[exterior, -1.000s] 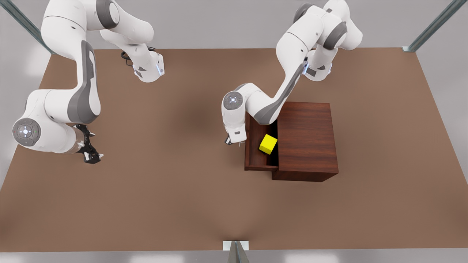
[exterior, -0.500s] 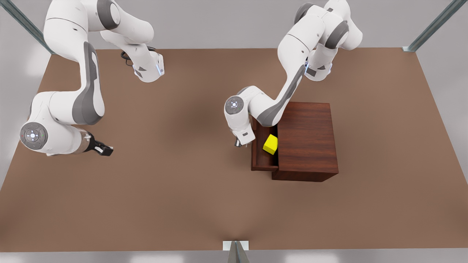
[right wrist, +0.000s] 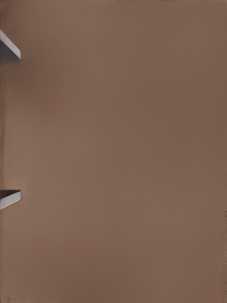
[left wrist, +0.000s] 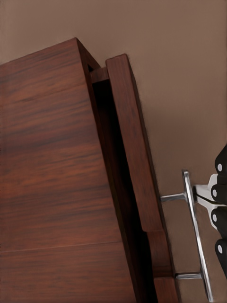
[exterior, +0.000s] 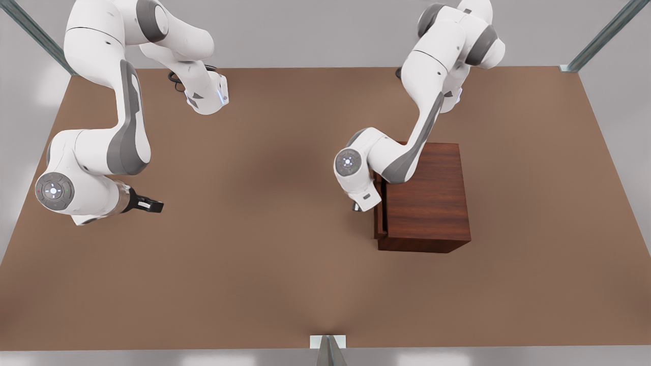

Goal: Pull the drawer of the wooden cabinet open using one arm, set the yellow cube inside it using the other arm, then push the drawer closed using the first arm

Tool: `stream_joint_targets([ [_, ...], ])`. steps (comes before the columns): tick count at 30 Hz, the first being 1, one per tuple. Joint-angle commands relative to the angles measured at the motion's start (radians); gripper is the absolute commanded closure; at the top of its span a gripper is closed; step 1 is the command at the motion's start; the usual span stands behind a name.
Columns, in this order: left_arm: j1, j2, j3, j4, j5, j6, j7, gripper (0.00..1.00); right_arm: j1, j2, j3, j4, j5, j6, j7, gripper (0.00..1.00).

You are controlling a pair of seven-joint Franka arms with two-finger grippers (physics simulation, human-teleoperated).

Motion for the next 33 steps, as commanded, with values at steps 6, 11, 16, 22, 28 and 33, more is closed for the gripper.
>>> stream_joint_targets([
  [6, 0.008, -0.003, 0.021, -0.006, 0.006, -0.013, 0.098, 1.0, 0.0, -0.001, 0.0, 0.001, -0.001, -0.003, -0.153, 0.0],
  [11, 0.008, -0.002, 0.038, -0.006, 0.006, -0.031, 0.117, 1.0, 0.0, -0.001, 0.0, 0.001, -0.001, -0.004, -0.153, 0.0],
  [16, 0.008, -0.003, 0.039, 0.022, -0.008, -0.031, 0.116, 1.0, 0.0, -0.001, 0.0, 0.001, -0.001, -0.006, -0.153, 0.0],
  [22, 0.149, -0.149, 0.044, 0.097, -0.097, -0.236, 0.604, 0.0, -0.003, 0.011, -0.002, 0.001, 0.003, -0.024, -0.149, 0.0],
  [28, 0.7, -0.296, 0.022, 0.112, -0.352, -0.382, 2.163, 0.0, -0.003, 0.011, -0.002, 0.001, 0.002, -0.024, -0.149, 0.0],
  [33, 0.628, -0.401, 0.007, -0.044, -0.237, -0.132, 2.185, 0.0, -0.003, 0.011, -0.001, 0.001, 0.002, -0.026, -0.149, 0.0],
])
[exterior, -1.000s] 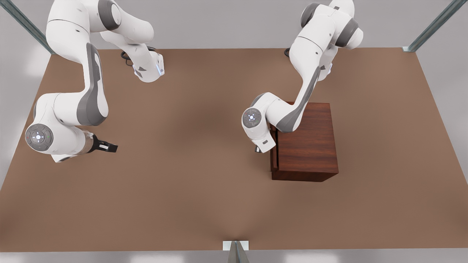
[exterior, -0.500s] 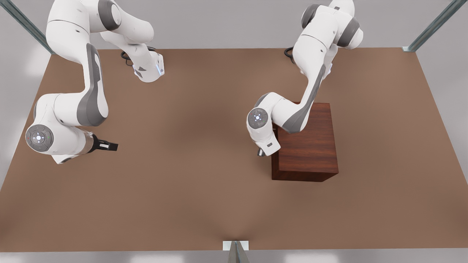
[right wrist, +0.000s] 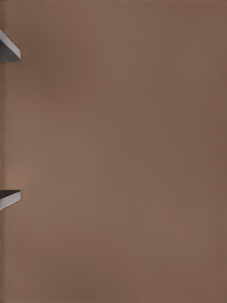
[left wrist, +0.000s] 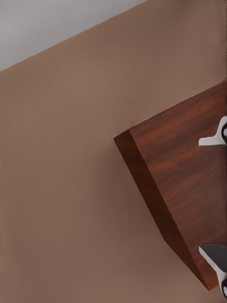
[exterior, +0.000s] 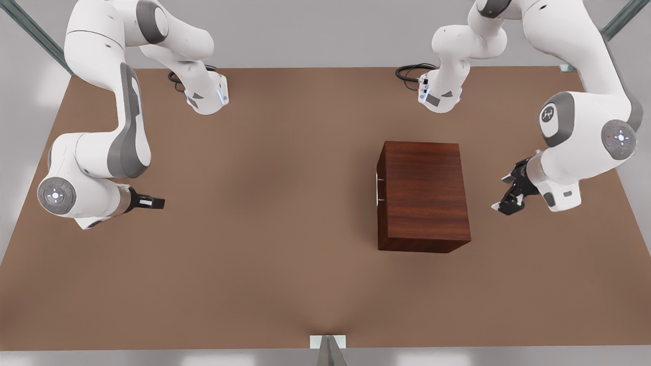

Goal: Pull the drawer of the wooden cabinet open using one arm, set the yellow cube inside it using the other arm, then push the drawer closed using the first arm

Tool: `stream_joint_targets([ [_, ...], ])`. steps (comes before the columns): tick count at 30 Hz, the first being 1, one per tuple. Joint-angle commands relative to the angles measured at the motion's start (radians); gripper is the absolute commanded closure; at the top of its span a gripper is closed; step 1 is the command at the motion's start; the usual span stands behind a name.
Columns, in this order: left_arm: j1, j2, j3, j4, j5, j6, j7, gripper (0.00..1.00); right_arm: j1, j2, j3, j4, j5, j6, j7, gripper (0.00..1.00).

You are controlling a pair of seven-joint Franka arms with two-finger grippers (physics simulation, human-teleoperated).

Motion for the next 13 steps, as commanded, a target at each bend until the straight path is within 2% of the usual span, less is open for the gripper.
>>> stream_joint_targets([
  [1, 0.001, -0.003, -0.001, 0.001, 0.016, 0.053, 1.174, 0.0, 0.0, -0.001, 0.0, 0.0, -0.001, -0.003, -0.023, 0.0],
  [13, -0.009, 0.001, 0.001, 0.001, 0.018, 0.053, 1.171, 0.0, 0.0, -0.001, 0.001, 0.0, -0.001, -0.001, -0.023, 0.0],
])
